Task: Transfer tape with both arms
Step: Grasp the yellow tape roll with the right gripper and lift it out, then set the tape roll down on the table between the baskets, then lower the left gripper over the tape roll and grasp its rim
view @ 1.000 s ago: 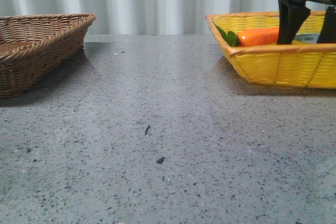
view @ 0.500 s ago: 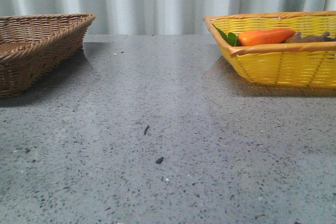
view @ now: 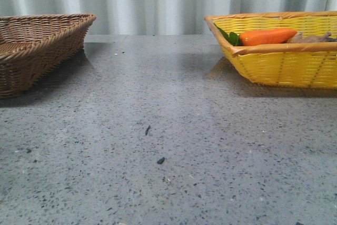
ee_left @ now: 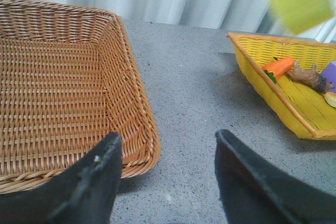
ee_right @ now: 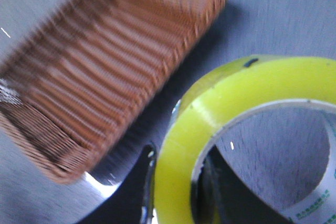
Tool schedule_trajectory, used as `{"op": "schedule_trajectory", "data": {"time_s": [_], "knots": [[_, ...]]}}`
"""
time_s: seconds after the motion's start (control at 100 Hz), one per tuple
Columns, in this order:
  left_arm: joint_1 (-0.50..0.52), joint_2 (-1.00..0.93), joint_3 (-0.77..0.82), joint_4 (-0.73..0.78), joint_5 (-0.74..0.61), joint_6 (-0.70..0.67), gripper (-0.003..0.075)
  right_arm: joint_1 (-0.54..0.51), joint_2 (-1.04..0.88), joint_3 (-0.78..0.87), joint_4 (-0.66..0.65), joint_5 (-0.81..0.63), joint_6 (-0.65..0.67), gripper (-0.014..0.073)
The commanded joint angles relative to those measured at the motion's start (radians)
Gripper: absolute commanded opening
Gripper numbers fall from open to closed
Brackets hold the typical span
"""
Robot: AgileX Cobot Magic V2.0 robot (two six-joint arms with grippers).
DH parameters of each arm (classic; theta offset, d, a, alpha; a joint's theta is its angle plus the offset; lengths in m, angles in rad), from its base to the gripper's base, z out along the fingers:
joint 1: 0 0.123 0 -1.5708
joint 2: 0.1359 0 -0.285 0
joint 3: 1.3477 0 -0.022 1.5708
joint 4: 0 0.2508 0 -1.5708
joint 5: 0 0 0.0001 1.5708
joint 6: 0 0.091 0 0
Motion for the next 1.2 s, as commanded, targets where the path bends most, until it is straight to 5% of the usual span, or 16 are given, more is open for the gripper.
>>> {"op": "schedule_trajectory", "data": {"time_s": [0.0, 0.24, 0.44, 0.5, 0.62, 0.84, 0.99, 1.19], "knots": [[-0.011, 0.009, -0.032, -0.016, -0.064, 0.000, 0.0367, 0.002, 0.048, -0.029, -0.048, 0.007, 0.001, -0.0041], [-0.011, 0.009, -0.026, -0.064, -0.006, 0.000, 0.0367, 0.006, 0.187, -0.029, -0.079, 0.054, 0.052, 0.0001], [-0.011, 0.009, -0.026, -0.064, 0.015, 0.000, 0.0367, 0.013, 0.158, -0.034, -0.053, 0.050, 0.052, 0.0400], [-0.011, 0.009, -0.026, -0.064, 0.015, 0.000, 0.0367, 0.013, 0.126, -0.034, -0.044, 0.063, 0.052, 0.0462], [-0.011, 0.009, -0.026, -0.064, 0.017, 0.000, 0.0367, 0.013, 0.016, -0.034, -0.039, 0.089, 0.075, 0.0368], [-0.011, 0.039, -0.067, -0.153, 0.012, 0.250, 0.0366, 0.089, -0.313, 0.024, -0.087, 0.103, 0.070, -0.0032], [-0.011, 0.144, -0.161, -0.164, 0.015, 0.298, 0.0366, 0.198, -0.592, 0.247, -0.133, 0.033, 0.070, -0.0041], [-0.096, 0.351, -0.328, -0.167, 0.053, 0.374, 0.0367, 0.229, -0.994, 0.720, -0.198, -0.254, 0.070, -0.0041]]}}
